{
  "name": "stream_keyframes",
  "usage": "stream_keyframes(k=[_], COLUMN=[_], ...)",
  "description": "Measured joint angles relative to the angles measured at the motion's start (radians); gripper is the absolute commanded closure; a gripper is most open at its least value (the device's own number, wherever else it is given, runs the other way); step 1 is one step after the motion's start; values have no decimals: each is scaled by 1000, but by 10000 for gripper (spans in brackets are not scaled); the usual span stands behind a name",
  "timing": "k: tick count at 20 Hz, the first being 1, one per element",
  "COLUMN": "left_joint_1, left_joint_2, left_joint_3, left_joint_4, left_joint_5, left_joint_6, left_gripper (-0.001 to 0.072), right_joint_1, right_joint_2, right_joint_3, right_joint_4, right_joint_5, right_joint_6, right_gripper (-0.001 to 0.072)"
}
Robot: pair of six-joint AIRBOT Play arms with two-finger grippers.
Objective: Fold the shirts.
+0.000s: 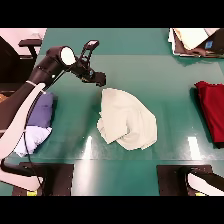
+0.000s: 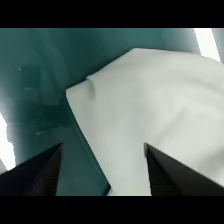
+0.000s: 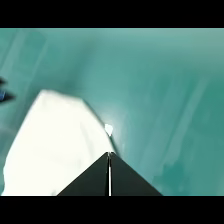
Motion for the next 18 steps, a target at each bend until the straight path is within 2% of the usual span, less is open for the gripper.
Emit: stream_keyframes(k=[5,6,7,16,17,18], left_joint_1=[35,33,31,25,25,25], left_joint_2=[-137,-154,-168,-201,-202,-202], left_joint_3=[0,0,0,6,6,6], left_joint_4=[-126,-143,-155,-175,-175,-174], left_joint_5=[34,36,43,72,73,75], left_joint_6=[33,40,49,91,93,93], left_gripper=[121,215,228,231,431,682], right_joint_1=[0,0,0,0,0,0], right_joint_2=[72,78,82,122,133,144], right_joint_3=[-268,-313,-356,-741,-783,-822], right_joint_4=[1,0,2,8,8,9], right_joint_5=[-37,-42,-50,-122,-132,-142], right_joint_6=[0,0,0,1,4,9], right_gripper=[698,697,697,697,697,697])
